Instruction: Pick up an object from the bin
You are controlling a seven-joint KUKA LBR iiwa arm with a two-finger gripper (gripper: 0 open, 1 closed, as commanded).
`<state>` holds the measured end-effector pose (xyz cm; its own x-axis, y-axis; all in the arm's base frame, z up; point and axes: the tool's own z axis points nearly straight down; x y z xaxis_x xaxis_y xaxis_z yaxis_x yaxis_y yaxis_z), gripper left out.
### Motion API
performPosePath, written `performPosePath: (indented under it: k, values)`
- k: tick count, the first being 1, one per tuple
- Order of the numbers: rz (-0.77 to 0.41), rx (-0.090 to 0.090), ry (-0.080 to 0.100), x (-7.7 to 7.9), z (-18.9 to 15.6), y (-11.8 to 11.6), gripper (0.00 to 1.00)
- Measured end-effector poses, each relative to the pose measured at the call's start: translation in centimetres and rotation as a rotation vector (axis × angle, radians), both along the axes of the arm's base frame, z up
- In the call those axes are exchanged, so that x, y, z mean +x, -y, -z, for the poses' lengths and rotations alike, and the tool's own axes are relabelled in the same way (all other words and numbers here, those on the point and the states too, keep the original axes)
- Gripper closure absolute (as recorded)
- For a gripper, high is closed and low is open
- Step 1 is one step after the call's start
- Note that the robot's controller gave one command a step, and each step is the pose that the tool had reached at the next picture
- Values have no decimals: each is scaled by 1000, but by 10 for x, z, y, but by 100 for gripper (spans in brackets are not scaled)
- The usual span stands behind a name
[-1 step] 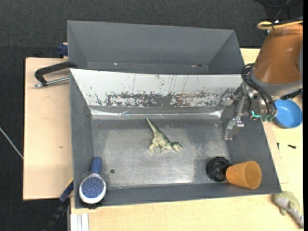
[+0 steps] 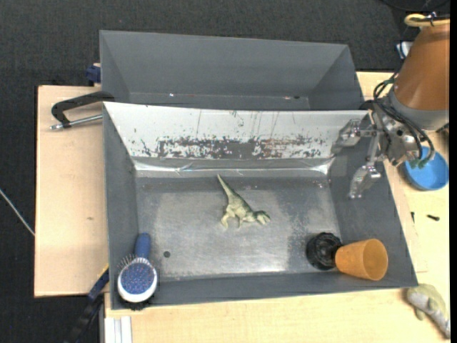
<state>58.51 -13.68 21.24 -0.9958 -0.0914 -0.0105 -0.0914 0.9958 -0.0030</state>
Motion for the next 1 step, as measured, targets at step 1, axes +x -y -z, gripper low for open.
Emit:
performPosePath:
  k: [1]
  values:
    - [213,7,-17,-47,130,-45,0]
